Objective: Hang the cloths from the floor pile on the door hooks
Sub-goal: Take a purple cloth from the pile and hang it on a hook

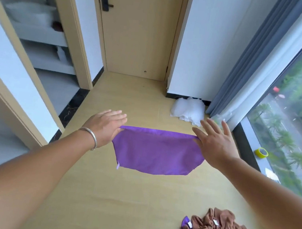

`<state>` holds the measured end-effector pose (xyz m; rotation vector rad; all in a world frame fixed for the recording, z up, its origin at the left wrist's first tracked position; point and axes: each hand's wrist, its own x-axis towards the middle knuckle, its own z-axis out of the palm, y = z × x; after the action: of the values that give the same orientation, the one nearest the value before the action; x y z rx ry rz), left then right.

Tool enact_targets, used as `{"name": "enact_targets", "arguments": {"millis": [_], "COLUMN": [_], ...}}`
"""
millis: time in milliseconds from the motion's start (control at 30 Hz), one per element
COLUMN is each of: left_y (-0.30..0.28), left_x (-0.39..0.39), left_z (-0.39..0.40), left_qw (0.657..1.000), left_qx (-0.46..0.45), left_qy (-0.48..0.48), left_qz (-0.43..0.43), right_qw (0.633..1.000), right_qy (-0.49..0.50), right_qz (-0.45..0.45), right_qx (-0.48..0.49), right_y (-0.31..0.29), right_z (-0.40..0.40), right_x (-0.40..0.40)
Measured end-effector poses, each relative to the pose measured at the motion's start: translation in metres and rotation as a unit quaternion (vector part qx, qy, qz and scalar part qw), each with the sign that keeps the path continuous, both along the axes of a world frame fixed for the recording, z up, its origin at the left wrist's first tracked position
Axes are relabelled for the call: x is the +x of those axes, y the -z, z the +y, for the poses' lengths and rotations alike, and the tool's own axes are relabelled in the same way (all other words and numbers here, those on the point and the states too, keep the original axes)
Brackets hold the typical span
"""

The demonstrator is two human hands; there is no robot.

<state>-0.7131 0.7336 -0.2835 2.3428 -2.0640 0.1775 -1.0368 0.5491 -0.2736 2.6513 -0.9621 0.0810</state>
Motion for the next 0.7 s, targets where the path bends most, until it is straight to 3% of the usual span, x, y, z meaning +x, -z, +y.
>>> {"name": "enact_targets", "arguments": {"millis": [467,700], "left_y": [-0.241,-0.334], "left_x": [0.025,0.012], "left_z": [-0.011,0.007], "left_qw": [0.984,0.968], "left_qx": [-0.149,-0.200], "left_qy": [-0.003,-0.002], "left_qz": [-0.099,-0.150], "right_qw": [0.985,0.983], "right_qy": [0.002,0.011], "right_qz": [-0.105,-0.127], "right_qx": [-0.136,-0.135], "right_y": [-0.244,-0.328], "right_z": [-0.003,0.000], "right_x": [0.015,0.005]}}
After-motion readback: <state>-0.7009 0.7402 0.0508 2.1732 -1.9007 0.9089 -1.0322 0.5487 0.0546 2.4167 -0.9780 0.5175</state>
